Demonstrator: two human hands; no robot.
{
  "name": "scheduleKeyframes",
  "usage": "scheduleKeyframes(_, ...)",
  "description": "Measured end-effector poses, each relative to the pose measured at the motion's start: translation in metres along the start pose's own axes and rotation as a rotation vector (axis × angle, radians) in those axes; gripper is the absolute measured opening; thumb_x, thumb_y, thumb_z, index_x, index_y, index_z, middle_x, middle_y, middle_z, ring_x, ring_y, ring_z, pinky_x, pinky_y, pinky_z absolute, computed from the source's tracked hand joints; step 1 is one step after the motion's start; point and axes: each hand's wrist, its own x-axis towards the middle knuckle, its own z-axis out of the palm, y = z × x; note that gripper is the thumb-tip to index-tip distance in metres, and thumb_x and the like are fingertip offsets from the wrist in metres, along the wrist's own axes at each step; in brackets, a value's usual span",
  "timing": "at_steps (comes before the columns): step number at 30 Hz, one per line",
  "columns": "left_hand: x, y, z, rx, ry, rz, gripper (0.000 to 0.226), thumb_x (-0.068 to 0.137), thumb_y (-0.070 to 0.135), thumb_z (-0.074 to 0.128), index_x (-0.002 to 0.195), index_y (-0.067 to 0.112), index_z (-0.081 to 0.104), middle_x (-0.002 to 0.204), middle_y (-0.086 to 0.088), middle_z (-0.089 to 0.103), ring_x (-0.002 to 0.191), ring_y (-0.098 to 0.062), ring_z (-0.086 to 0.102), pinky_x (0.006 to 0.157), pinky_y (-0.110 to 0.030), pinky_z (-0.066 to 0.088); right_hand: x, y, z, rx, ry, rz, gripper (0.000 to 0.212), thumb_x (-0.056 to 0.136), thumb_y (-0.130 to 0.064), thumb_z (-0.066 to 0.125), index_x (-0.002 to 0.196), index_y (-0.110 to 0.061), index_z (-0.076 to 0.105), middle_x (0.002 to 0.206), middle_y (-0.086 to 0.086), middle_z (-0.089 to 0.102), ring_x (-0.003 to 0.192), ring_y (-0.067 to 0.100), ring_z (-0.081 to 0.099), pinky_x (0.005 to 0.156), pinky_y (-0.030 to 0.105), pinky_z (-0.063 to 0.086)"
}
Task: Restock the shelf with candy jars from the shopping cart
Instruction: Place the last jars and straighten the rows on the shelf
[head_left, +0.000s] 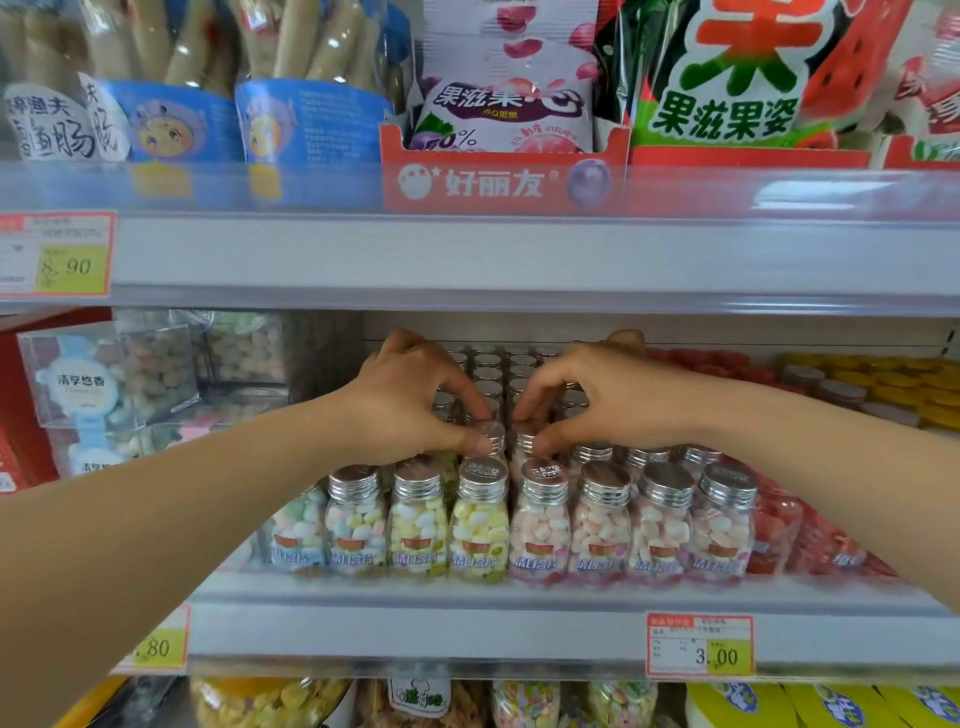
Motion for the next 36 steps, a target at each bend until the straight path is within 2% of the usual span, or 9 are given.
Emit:
scheduleKeyframes(2,0.000,0.002,-0.001,0.023,0.008,-0.008,0.029,0.066,0.055,0.076,0.091,0.043,0.069,0.123,0.008,0.049,0.130,-0.013,0.020,0.111,-0.038,0.025,-0.003,0.000,-0.002,0.068,-0.036,0.002,0.032,0.076,-0.032,0.080,0.107,-0.029,0.071,0.100,-0.019,0.068,0.098,-0.004,0.059,0.101,0.029,0.042)
scheduleKeyframes(10,-0.003,0.010,0.002,0.072,0.035,-0.051,0.028,0.067,0.057,0.074,0.089,0.043,0.065,0.124,0.003,0.050,0.132,-0.017,0.020,0.111,-0.040,0.028,-0.008,0.001,0.000,0.122,-0.048,-0.003,0.034,0.082,-0.020,0.075,0.114,-0.031,0.068,0.110,-0.024,0.063,0.107,-0.006,0.054,0.089,0.001,0.036)
scheduleKeyframes(15,-0.003,0.009,0.003,0.046,0.047,-0.061,0.029,0.066,0.056,0.076,0.089,0.042,0.066,0.123,0.000,0.049,0.132,-0.016,0.019,0.109,-0.039,0.031,-0.007,0.001,0.001,0.186,-0.044,0.002,0.035,0.081,-0.022,0.077,0.114,-0.031,0.069,0.113,-0.020,0.065,0.105,-0.007,0.056,0.090,0.007,0.040)
scheduleKeyframes(19,-0.004,0.006,0.003,0.004,0.030,-0.071,0.028,0.065,0.056,0.076,0.087,0.043,0.065,0.123,0.000,0.047,0.132,-0.016,0.019,0.106,-0.041,0.038,-0.003,0.000,0.006,0.252,0.003,0.025,0.033,0.076,-0.019,0.081,0.106,-0.022,0.070,0.100,-0.006,0.069,0.094,0.007,0.064,0.087,0.022,0.052)
scheduleKeyframes(22,-0.005,0.004,0.003,-0.004,0.033,-0.064,0.026,0.064,0.057,0.077,0.085,0.044,0.065,0.124,0.000,0.047,0.132,-0.016,0.020,0.104,-0.042,0.040,-0.004,0.000,0.004,0.282,-0.014,0.007,0.032,0.074,-0.016,0.082,0.104,-0.020,0.071,0.096,-0.005,0.070,0.092,0.008,0.065,0.084,0.020,0.053)
scheduleKeyframes(25,-0.005,0.003,0.003,-0.001,0.016,-0.070,0.034,0.065,0.057,0.076,0.094,0.043,0.065,0.126,0.001,0.046,0.135,-0.015,0.018,0.108,-0.040,0.036,-0.007,0.000,0.002,0.293,-0.038,0.006,0.032,0.073,-0.019,0.082,0.102,-0.022,0.071,0.096,-0.009,0.071,0.091,0.004,0.065,0.083,0.016,0.052)
scheduleKeyframes(28,-0.006,-0.001,-0.001,-0.010,0.046,-0.042,0.035,0.074,0.056,0.070,0.105,0.041,0.064,0.129,0.004,0.047,0.134,-0.013,0.024,0.110,-0.037,0.032,-0.009,-0.001,0.000,0.270,0.026,0.035,0.029,0.075,-0.030,0.081,0.102,-0.026,0.072,0.095,-0.013,0.072,0.091,-0.001,0.065,0.087,0.018,0.050)
scheduleKeyframes(32,-0.004,-0.015,-0.009,-0.020,0.157,-0.013,0.017,0.092,0.041,0.055,0.095,0.034,0.070,0.112,0.008,0.065,0.121,-0.018,0.046,0.103,-0.041,0.039,-0.003,-0.004,0.005,0.143,0.235,0.077,0.023,0.079,-0.043,0.073,0.098,-0.030,0.074,0.091,-0.020,0.070,0.089,-0.005,0.063,0.095,0.024,0.047)
scheduleKeyframes(36,-0.009,-0.020,-0.010,0.068,0.093,-0.048,0.010,0.087,0.045,0.056,0.083,0.047,0.065,0.109,0.011,0.066,0.125,-0.019,0.038,0.105,-0.039,0.037,0.013,-0.010,0.014,0.090,0.244,0.093,0.033,0.074,-0.059,0.062,0.093,-0.034,0.072,0.089,-0.020,0.069,0.093,0.005,0.063,0.102,0.042,0.040)
